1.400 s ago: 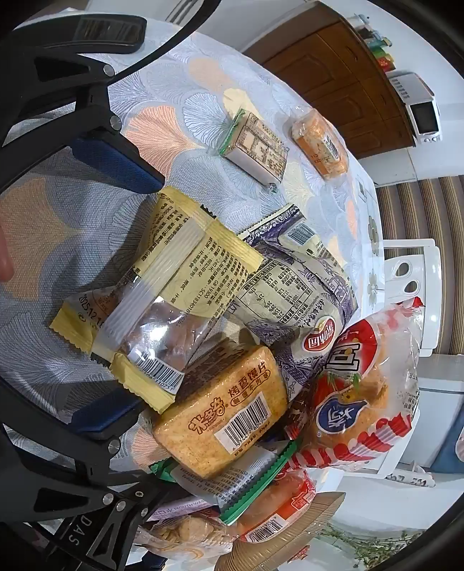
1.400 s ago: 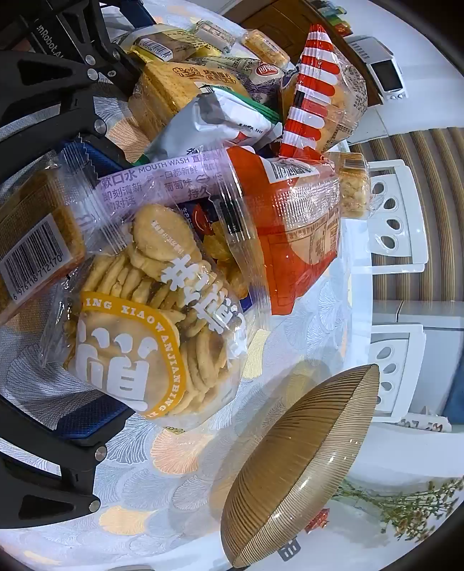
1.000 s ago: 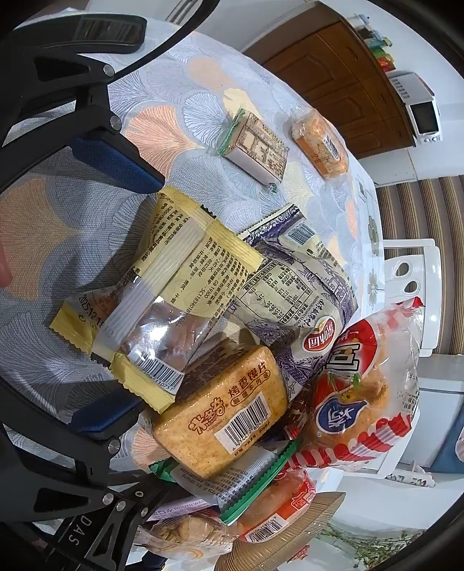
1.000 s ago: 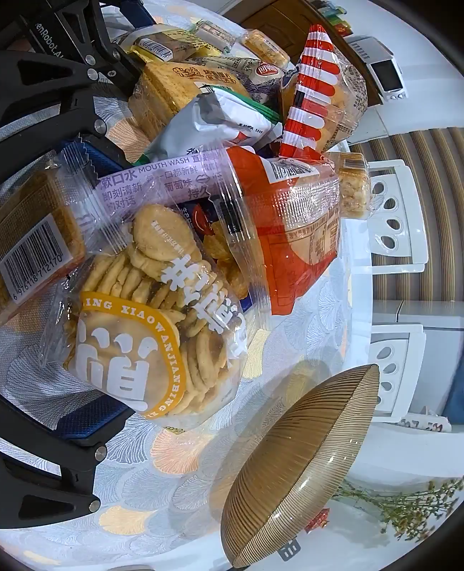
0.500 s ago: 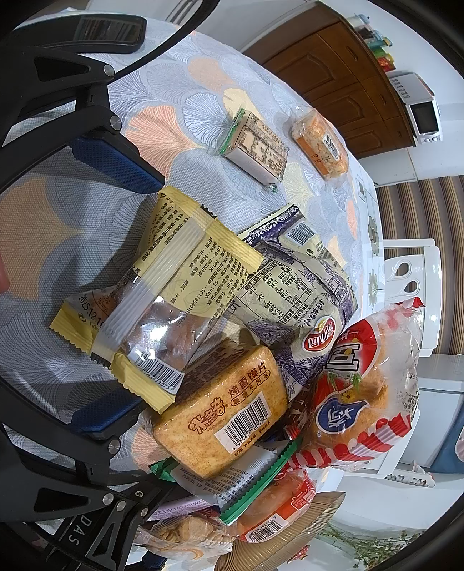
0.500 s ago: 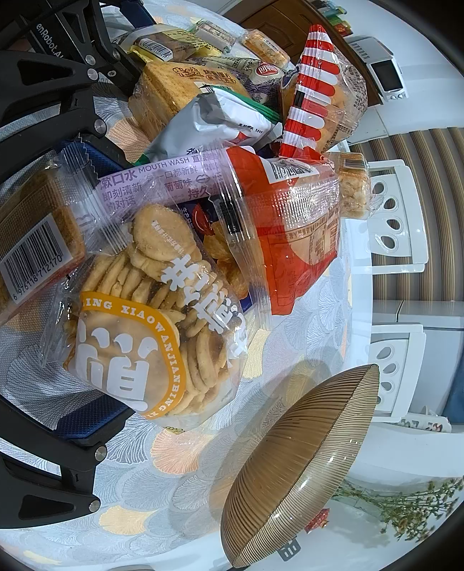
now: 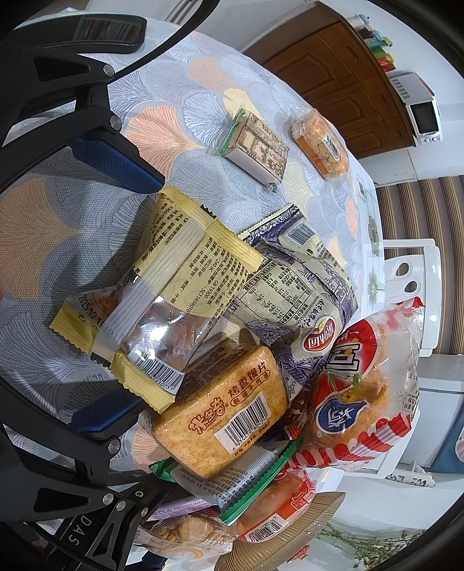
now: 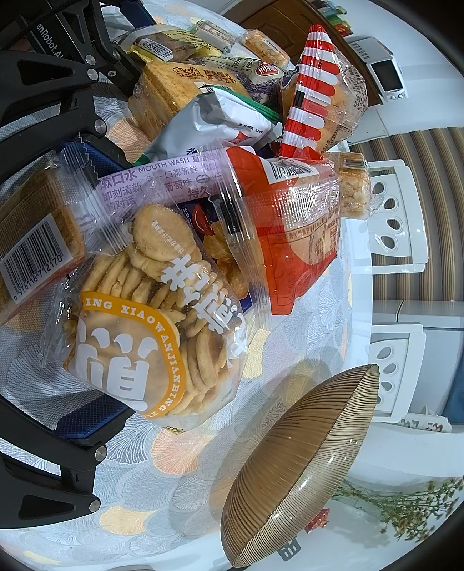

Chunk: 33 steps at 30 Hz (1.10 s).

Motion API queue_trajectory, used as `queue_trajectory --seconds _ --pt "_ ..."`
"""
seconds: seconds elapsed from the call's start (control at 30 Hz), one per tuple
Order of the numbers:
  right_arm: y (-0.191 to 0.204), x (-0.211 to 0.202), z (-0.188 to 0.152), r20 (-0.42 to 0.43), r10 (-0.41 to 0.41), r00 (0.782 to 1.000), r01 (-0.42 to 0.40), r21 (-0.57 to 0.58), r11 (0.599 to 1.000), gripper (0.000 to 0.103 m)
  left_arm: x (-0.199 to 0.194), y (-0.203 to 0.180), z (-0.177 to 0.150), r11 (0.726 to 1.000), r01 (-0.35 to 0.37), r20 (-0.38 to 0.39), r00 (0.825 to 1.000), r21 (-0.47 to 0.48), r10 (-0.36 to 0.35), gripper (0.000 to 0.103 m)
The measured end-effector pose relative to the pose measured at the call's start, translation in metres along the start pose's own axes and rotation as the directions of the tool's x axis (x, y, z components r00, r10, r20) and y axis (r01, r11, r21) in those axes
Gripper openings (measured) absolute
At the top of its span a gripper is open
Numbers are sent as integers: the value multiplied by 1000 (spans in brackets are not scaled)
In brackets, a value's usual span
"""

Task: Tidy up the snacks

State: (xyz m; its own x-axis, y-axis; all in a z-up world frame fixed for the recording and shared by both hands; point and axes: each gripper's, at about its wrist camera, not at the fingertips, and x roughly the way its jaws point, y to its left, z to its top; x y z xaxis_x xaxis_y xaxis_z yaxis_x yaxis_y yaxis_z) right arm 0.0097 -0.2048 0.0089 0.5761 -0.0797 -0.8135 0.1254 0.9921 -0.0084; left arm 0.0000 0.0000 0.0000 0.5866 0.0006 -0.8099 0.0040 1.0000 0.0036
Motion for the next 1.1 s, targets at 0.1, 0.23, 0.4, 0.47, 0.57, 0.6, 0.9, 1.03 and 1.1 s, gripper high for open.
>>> queue_trajectory --seconds 0.1,0.23,0.4,0.47,0.57,0.6,0.9,1.03,1.1 --pt "0 0 0 0 0 1000 0 0 1000 103 0 0 0 1000 0 0 1000 0 0 103" --pt "0 0 0 0 0 1000 0 0 1000 103 0 0 0 1000 0 0 1000 0 0 103" --pt "0 0 0 0 0 1000 0 0 1000 103 0 0 0 1000 0 0 1000 0 0 103" --pt "0 0 0 0 0 1000 0 0 1000 103 0 0 0 1000 0 0 1000 0 0 103" --pt "0 0 0 0 0 1000 0 0 1000 103 0 0 0 1000 0 -1 1000 0 0 103" --pt "0 0 0 0 0 1000 0 0 1000 103 0 0 0 1000 0 -1 1000 0 0 103" --pt "-1 -13 -19 -126 74 989 -83 -69 994 103 -17 -3 -20 1000 4 -50 999 4 -4 103" --pt "0 -28 -45 -115 92 989 -105 -114 988 103 -34 -5 -40 1000 -9 -71 997 0 9 103" --pt "2 -35 -56 -128 101 987 -118 -132 984 103 -40 -5 -50 1000 -8 -55 998 -1 8 103"
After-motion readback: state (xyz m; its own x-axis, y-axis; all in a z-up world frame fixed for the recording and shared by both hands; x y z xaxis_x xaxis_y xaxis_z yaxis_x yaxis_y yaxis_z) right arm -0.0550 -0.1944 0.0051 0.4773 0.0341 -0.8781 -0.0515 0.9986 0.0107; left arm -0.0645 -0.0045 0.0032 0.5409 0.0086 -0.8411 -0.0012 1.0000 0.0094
